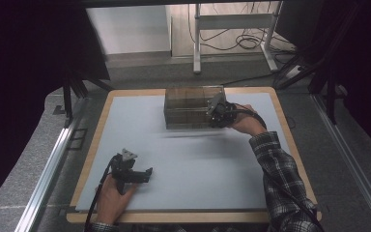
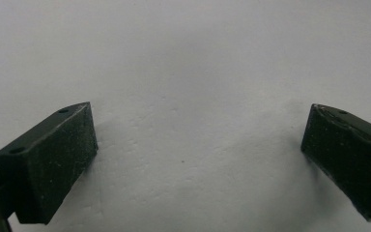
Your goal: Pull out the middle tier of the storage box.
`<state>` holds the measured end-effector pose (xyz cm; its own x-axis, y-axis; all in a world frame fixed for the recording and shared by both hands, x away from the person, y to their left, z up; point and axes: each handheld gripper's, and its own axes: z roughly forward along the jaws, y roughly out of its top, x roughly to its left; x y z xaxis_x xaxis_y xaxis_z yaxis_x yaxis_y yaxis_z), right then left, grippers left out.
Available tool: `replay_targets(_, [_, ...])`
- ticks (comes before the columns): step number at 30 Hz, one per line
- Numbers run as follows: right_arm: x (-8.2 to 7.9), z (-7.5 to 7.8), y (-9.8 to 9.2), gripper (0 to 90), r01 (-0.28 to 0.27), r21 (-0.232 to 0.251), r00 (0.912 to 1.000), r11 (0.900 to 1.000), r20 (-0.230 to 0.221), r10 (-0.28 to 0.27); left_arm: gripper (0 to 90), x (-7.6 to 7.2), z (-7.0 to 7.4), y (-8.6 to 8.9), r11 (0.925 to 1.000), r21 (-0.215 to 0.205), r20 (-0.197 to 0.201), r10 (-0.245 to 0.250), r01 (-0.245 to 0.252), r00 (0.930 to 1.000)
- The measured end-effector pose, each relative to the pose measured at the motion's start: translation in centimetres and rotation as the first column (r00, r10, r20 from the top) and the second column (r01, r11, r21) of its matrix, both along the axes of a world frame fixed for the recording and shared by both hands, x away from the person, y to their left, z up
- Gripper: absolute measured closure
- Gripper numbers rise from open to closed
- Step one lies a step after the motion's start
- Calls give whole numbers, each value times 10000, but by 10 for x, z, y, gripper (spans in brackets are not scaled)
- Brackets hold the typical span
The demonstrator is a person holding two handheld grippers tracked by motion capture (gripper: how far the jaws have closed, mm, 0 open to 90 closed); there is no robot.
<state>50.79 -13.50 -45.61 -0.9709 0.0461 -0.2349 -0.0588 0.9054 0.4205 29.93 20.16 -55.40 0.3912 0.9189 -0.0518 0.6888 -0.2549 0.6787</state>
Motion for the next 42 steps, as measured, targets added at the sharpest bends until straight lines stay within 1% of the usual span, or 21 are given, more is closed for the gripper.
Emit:
replay_targets(2, [2, -1, 0, 784, -84, -53, 9999, 10000, -94, 83, 0, 0, 0, 0, 10000, -1, 2, 5, -5, 10000])
replay_targets(4, [3, -1, 0, 792, -115, -105, 9999, 9999, -87, 114, 0, 0, 0, 0, 10000, 2, 0, 2, -2, 10000])
replay_targets(5, [5, -2, -1, 814, -151, -170, 9998, 9997, -113, 149, 0, 0, 0, 0, 10000, 0, 2, 3, -3, 10000])
replay_targets(9, [7, -1, -2, 836, -372, -139, 9990, 9992, -272, 369, 0, 0, 0, 0, 10000, -1, 3, 3, -3, 10000])
replay_targets(10, [7, -1, -2, 836, -372, -139, 9990, 9992, -272, 369, 0, 0, 0, 0, 10000, -1, 3, 3, -3, 10000])
replay_targets(12, [7, 0, -2, 845, -448, -160, 9979, 9989, -467, 440, 0, 0, 0, 0, 10000, -4, 3, 2, -2, 10000])
replay_targets(17, [5, 1, -2, 850, -627, -238, 9969, 9977, -495, 615, 0, 0, 0, 0, 10000, -3, 5, 1, -1, 10000])
replay_targets(22, [1, 2, -3, 853, -758, -190, 9957, 9969, -552, 747, 0, 0, 0, 0, 10000, -5, 4, 2, -2, 10000])
replay_targets(28, [-6, 3, -3, 854, -984, -293, 9940, 9947, -504, 969, 0, 0, 0, 0, 10000, 1, 4, 2, -2, 10000])
replay_targets(30, [-7, 3, -3, 854, -959, -345, 9942, 9948, -523, 940, 0, 0, 0, 0, 10000, 0, 5, 3, -3, 10000])
replay_targets(33, [-11, 3, -3, 855, -1133, -366, 9926, 9929, -484, 1115, 0, 0, 0, 0, 10000, 1, 5, 3, -3, 10000])
replay_targets(42, [-22, 4, -4, 854, -1297, -453, 9908, 9905, -439, 1277, 0, 0, 0, 0, 10000, 3, 6, 8, -8, 10000])
